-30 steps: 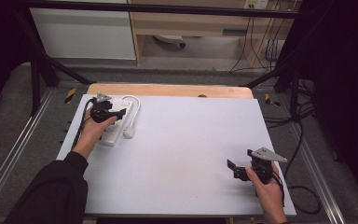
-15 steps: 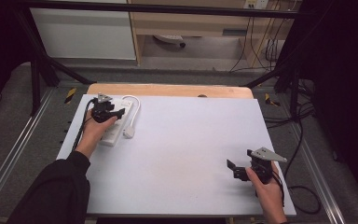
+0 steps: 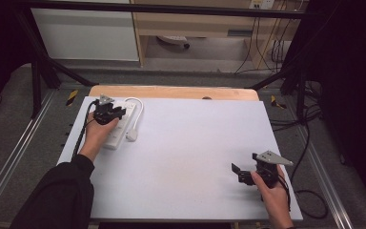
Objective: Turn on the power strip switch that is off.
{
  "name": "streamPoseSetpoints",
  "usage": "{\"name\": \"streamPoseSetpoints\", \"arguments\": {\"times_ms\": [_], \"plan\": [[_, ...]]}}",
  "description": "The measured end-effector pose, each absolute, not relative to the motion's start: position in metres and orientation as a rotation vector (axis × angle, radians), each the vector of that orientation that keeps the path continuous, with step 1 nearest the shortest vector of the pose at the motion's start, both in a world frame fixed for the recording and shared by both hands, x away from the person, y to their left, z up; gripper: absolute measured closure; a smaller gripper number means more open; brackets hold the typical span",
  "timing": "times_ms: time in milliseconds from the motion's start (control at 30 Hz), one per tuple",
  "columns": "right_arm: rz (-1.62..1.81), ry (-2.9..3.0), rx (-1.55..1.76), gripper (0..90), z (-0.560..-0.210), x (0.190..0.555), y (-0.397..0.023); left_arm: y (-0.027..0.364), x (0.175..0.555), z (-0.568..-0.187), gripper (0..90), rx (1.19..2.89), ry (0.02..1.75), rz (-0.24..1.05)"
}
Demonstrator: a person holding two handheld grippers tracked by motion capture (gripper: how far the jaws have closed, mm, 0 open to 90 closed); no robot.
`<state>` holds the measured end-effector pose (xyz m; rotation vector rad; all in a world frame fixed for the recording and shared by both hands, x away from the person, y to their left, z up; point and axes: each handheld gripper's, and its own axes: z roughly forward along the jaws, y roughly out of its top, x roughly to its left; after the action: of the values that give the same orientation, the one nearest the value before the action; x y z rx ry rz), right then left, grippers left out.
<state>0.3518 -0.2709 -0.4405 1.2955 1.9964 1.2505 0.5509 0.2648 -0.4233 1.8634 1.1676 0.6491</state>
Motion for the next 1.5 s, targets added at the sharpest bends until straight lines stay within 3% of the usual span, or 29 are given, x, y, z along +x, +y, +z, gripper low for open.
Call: {"name": "streamPoseSetpoints", "arguments": {"times_ms": [100,467,1500], "plan": [[1.252,1.995,1.296,3.4,-0.44,0.352,-0.271,0.264,0.551,-0.423,73.7,1.861,1.169,0.65],[1.253,2.0,1.291,3.4,-0.44,0.352,-0.271,0.265,0.553,-0.422,90.0,1.857,1.179,0.631],[1.263,1.992,1.288,3.4,-0.44,0.351,-0.271,0.261,0.565,-0.429,90.0,1.928,1.24,0.619]]}}
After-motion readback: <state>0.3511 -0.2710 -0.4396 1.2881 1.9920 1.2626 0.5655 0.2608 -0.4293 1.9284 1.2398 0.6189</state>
